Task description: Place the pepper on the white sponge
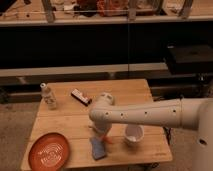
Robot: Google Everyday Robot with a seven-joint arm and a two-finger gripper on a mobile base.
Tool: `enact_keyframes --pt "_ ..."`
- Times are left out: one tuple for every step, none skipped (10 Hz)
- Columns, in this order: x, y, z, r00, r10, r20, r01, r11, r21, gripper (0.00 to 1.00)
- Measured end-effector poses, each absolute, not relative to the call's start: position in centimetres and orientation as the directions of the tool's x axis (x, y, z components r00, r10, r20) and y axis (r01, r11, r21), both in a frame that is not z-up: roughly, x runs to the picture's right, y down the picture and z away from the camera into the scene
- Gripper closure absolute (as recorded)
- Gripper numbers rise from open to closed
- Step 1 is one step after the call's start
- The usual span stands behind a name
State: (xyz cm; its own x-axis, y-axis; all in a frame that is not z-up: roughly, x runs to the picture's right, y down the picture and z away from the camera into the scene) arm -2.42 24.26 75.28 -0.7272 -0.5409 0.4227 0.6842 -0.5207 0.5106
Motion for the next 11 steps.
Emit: enact_keyframes --pt "-2.58 24.31 75.24 -0.73 -0.539 0.421 0.681 -0.521 0.514 0.78" --pt "-2.58 24.35 75.23 -0.73 -0.538 0.421 0.681 -0.52 0.516 0.72" --pt "-2.57 24.35 75.23 -0.731 -0.538 0.421 0.68 -0.518 0.519 0.67" --pt "-2.64 24.39 75.23 -0.732 -0.536 0.42 0.678 -0.517 0.522 0.61" --pt "-2.71 24.32 75.23 -0.733 -0.536 0.419 0.678 -0.516 0.524 0.5" --pt "-2.75 24.35 75.27 -0.733 -0.535 0.419 0.677 -0.515 0.525 0.45" --pt "-2.78 24.34 75.27 -0.734 -0.535 0.419 0.676 -0.515 0.527 0.43" --pt "-2.79 24.36 75.27 -0.735 -0.534 0.419 0.675 -0.514 0.529 0.43" --pt "-2.79 24.36 75.26 -0.735 -0.532 0.42 0.674 -0.513 0.531 0.43" --pt "-2.82 24.34 75.28 -0.735 -0.532 0.419 0.674 -0.512 0.532 0.43" --pt "-2.84 24.31 75.3 -0.735 -0.533 0.419 0.674 -0.511 0.533 0.43"
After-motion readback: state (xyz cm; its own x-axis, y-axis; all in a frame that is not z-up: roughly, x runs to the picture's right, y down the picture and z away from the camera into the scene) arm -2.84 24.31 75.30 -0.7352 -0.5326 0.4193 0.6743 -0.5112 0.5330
